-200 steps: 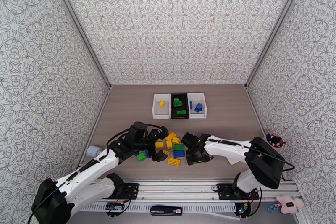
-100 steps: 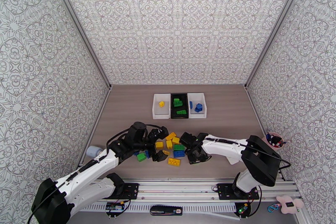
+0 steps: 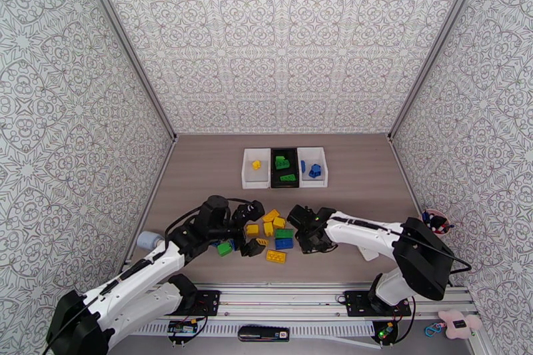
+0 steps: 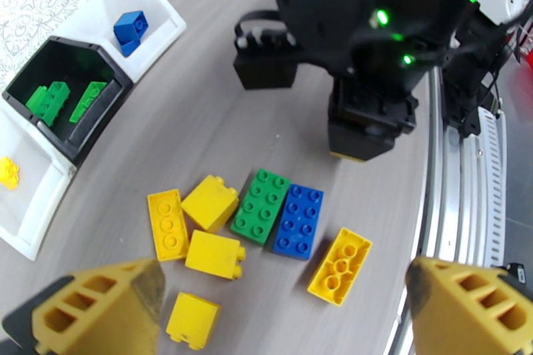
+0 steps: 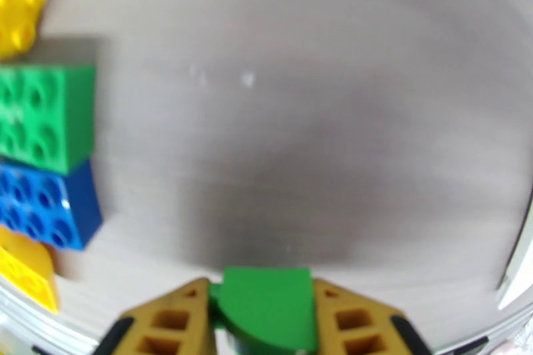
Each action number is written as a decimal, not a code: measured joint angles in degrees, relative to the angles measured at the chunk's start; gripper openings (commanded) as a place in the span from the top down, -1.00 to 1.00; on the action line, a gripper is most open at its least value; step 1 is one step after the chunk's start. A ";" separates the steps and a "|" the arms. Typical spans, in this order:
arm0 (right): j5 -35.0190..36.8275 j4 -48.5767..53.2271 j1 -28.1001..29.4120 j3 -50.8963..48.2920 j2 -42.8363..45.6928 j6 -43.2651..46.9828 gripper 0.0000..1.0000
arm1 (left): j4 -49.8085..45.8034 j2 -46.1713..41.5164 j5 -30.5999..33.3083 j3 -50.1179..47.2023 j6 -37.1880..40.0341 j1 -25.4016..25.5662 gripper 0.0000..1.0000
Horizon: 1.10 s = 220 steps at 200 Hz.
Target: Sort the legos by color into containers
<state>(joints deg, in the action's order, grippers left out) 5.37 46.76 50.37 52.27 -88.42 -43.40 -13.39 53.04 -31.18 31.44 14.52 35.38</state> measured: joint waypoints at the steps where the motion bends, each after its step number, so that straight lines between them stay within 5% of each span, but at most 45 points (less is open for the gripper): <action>1: 0.02 0.00 -0.11 0.11 0.00 0.11 0.47 | 0.02 -0.02 0.02 0.00 -0.02 -0.02 -0.99; 63: 1.11 -4.61 -8.87 15.78 -4.74 9.25 0.51 | 3.17 -1.75 3.78 -2.05 -3.26 -1.51 -0.99; 170: 2.10 -9.81 -18.64 59.60 -38.82 24.61 0.51 | 3.15 -3.78 9.01 -2.08 -4.02 -3.04 -0.99; 220: 2.10 -7.93 -19.63 71.80 -47.47 26.82 0.31 | 1.79 -4.13 9.86 -1.95 -3.32 -3.32 -0.99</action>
<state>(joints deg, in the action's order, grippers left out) 7.46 38.83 30.74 124.07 -135.90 -16.58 -11.60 48.90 -21.32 29.50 11.20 32.05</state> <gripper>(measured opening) 0.327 0.995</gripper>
